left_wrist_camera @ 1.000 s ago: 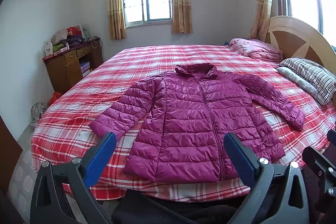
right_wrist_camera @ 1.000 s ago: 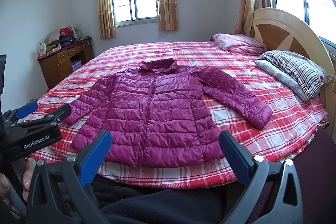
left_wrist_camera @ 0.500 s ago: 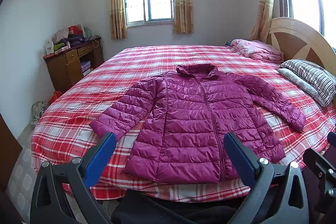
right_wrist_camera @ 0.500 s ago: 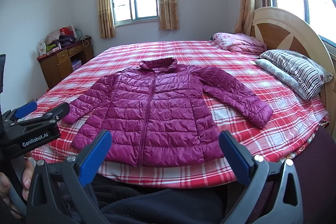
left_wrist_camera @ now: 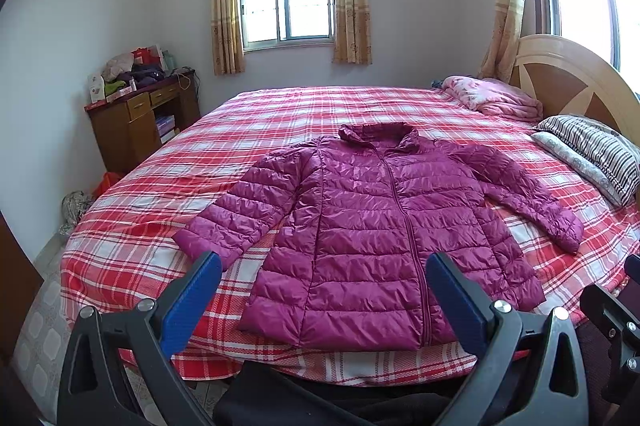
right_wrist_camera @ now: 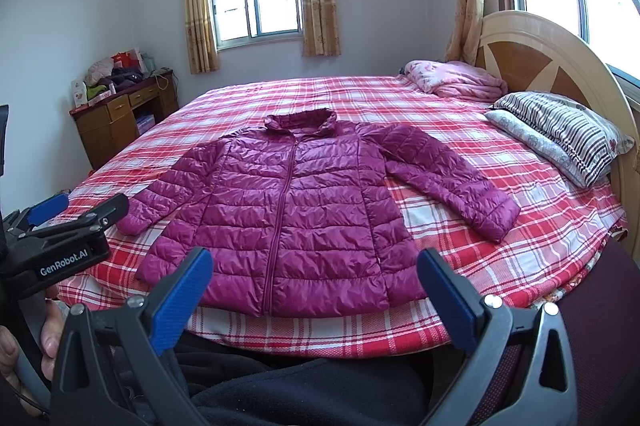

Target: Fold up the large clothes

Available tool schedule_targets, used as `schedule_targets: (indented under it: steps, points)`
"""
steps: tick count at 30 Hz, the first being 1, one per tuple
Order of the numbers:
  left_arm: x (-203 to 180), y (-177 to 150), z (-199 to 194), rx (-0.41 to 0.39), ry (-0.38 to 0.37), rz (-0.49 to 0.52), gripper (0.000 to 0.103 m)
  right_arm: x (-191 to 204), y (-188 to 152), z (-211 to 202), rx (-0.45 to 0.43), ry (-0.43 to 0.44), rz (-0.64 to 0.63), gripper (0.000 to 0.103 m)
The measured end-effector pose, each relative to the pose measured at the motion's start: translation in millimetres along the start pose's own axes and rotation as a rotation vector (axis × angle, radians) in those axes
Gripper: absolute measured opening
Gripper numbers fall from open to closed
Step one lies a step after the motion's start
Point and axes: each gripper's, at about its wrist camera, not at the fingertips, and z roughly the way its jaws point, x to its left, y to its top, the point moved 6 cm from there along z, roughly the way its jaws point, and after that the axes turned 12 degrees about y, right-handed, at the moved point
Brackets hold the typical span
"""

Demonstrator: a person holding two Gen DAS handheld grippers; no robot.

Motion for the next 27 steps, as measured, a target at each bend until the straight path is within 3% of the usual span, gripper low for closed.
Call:
schedule_targets:
  steps: [27]
  points:
    - [-1, -5, 10, 0.021, -0.004, 0.006, 0.102, 4, -8, 8, 0.048, 0.058, 0.022, 0.103]
